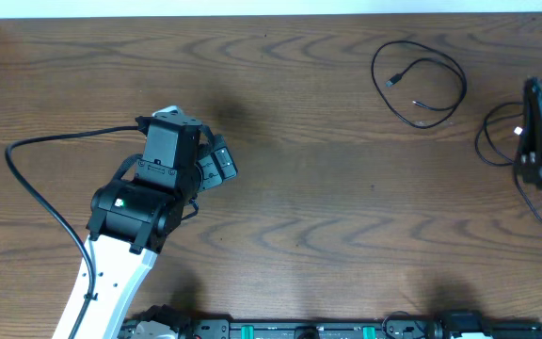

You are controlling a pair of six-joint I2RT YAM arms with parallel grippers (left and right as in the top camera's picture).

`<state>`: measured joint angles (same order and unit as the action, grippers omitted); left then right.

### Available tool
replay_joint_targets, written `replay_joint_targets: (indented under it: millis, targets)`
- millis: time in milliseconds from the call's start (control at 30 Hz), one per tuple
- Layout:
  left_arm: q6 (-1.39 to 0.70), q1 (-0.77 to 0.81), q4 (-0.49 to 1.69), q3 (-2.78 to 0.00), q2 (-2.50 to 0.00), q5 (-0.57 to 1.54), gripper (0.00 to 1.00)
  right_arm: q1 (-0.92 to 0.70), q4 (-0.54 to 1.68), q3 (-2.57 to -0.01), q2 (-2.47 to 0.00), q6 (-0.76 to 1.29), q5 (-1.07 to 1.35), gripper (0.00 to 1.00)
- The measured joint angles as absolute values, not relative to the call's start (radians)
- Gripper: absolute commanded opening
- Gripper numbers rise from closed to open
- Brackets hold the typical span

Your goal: Untangle cables

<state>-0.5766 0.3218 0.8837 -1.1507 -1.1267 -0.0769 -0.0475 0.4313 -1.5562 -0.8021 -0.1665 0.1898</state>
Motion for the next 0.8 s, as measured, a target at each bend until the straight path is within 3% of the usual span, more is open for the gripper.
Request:
replay_joint_targets:
  millis: [800]
  targets:
    - [-0.577,0.322,0.884,-1.151,-1.127,-0.077,0.98,-0.047,0.490,-1.548,-0.286,-0.190,0.190,0.99]
